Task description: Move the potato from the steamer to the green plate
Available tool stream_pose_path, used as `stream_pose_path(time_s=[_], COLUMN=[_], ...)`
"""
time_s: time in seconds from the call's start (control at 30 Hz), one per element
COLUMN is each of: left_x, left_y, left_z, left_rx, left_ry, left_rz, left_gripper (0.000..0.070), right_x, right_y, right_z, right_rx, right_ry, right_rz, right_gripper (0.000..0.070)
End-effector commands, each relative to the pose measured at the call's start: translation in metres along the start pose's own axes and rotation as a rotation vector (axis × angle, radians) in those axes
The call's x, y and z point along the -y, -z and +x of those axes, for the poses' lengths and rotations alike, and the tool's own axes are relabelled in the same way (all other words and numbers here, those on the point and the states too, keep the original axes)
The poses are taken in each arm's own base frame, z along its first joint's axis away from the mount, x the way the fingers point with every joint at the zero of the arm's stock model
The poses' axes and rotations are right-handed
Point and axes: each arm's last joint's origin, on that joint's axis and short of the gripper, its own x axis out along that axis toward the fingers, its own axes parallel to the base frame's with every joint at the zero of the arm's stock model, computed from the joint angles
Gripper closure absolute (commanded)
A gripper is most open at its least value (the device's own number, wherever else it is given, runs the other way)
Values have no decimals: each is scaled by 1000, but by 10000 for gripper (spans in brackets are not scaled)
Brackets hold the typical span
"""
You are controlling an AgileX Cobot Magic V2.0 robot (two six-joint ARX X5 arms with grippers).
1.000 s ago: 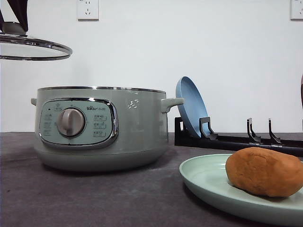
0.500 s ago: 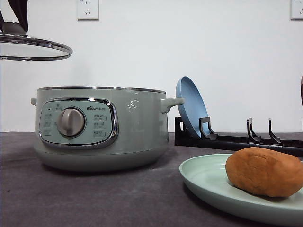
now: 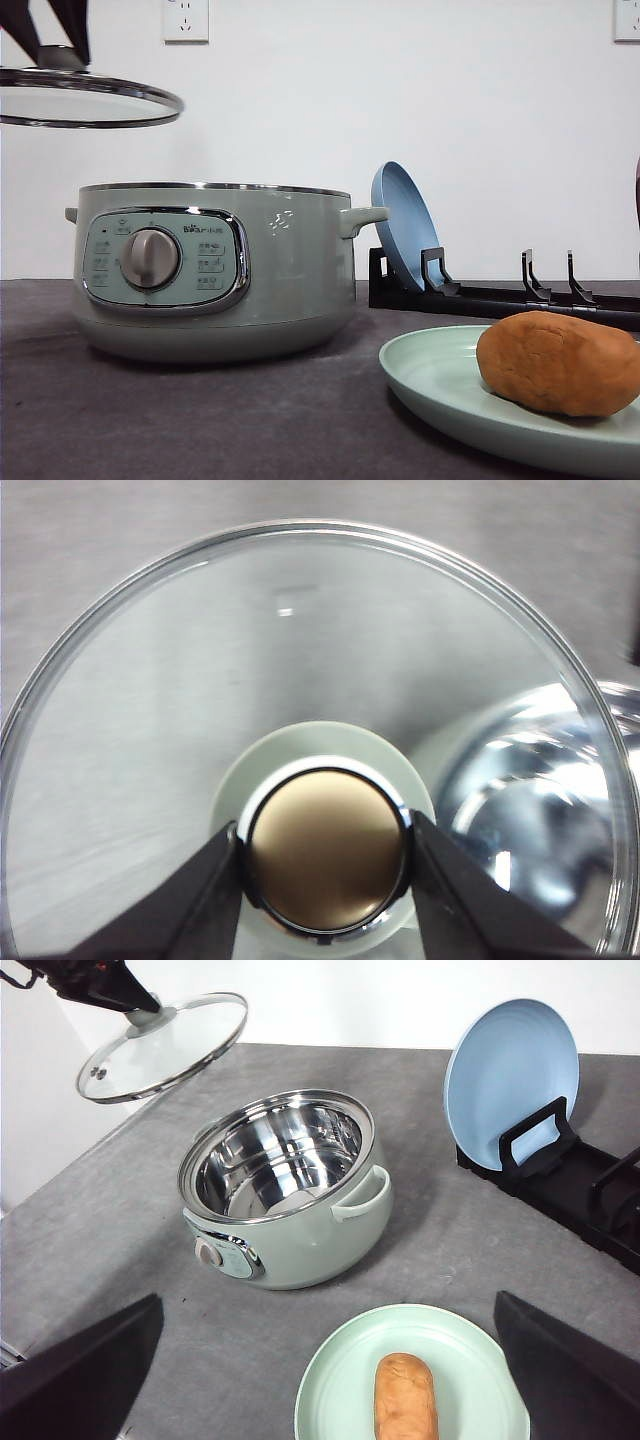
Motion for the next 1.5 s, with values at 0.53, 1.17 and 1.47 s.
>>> stream_pose_path(time_s=[0.53,1.17,1.47], left_x=[95,127,135], left_y=[9,18,23], left_z=[-5,-8,-3], left_rx=[7,-4,-29], left_ry=[172,230,241], left_rz=[213,287,305], left_gripper=[685,685,686], right_x=[-2,-2,-2], right_y=[-4,-4,-4], right_z=[-3,-3,-3], right_rx=[21,19,18], right_ry=[-9,-8,-8], right_rz=[-10,-9,-7], right_gripper=[0,0,0])
